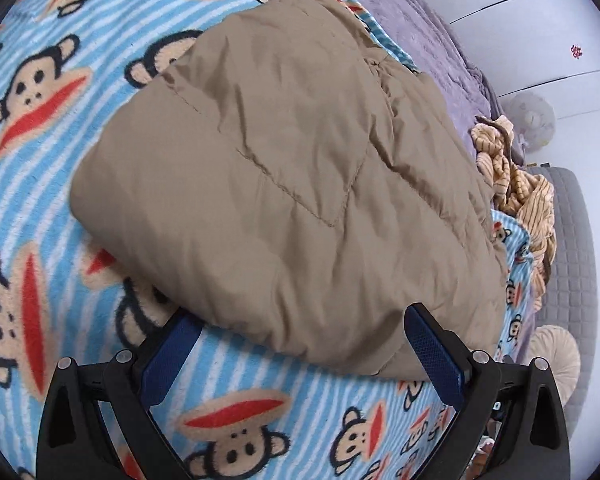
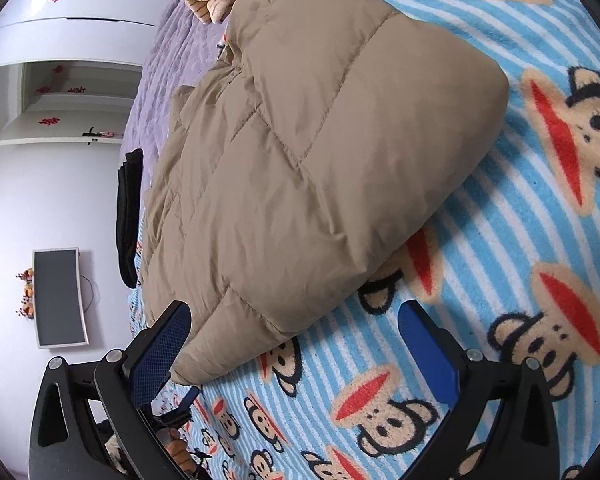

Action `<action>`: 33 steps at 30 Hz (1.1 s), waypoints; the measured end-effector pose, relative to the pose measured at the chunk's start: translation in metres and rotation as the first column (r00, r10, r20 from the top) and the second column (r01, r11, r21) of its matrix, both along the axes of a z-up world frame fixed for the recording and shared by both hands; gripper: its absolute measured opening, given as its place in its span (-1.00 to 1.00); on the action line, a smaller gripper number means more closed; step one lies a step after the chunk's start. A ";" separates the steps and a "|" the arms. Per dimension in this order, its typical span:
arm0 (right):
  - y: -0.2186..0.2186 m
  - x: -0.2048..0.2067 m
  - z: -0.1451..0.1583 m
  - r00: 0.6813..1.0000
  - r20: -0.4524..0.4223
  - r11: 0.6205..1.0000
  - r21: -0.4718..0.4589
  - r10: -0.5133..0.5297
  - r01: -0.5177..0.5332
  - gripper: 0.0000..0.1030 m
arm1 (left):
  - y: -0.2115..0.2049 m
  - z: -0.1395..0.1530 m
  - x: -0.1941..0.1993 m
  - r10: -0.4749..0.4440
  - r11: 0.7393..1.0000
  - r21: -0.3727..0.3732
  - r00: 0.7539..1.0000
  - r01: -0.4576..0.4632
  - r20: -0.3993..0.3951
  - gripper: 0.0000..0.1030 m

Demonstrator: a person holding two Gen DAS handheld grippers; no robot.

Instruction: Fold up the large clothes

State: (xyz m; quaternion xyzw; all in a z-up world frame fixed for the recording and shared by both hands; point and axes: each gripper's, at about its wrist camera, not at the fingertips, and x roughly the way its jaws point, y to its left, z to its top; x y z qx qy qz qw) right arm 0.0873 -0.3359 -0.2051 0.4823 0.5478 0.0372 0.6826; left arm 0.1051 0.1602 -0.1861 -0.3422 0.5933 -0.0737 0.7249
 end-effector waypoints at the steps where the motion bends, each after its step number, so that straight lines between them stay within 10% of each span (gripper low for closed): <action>1: -0.002 0.003 -0.003 1.000 0.000 1.000 0.018 -0.011 0.011 1.00 | -0.001 -0.005 0.001 0.005 1.000 -0.013 1.000 -0.005 -0.003 0.97; 16: 0.010 0.062 -0.040 0.997 0.051 0.976 0.211 -0.061 0.049 1.00 | 0.008 -0.026 0.067 0.189 0.981 0.040 0.980 -0.191 0.056 0.91; 21: 0.009 0.063 -0.060 0.996 -0.009 0.972 0.217 -0.094 0.094 0.96 | 0.004 -0.004 0.068 0.142 0.985 0.084 0.980 -0.154 0.139 -0.47; 23: 0.009 0.062 -0.056 0.995 -0.026 0.975 0.201 -0.093 0.097 0.04 | -0.003 0.014 0.066 0.084 0.982 0.149 0.979 -0.113 0.186 -0.59; 26: 0.007 0.055 -0.046 0.995 -0.001 0.970 0.222 -0.100 0.097 -0.37 | -0.013 0.045 0.058 -0.002 0.972 0.228 0.967 -0.058 0.254 -0.63; 33: 0.006 0.018 -0.006 0.993 0.062 0.975 0.208 -0.098 0.083 -0.49 | -0.009 0.082 0.020 -0.122 0.968 0.248 0.946 0.045 0.302 -0.63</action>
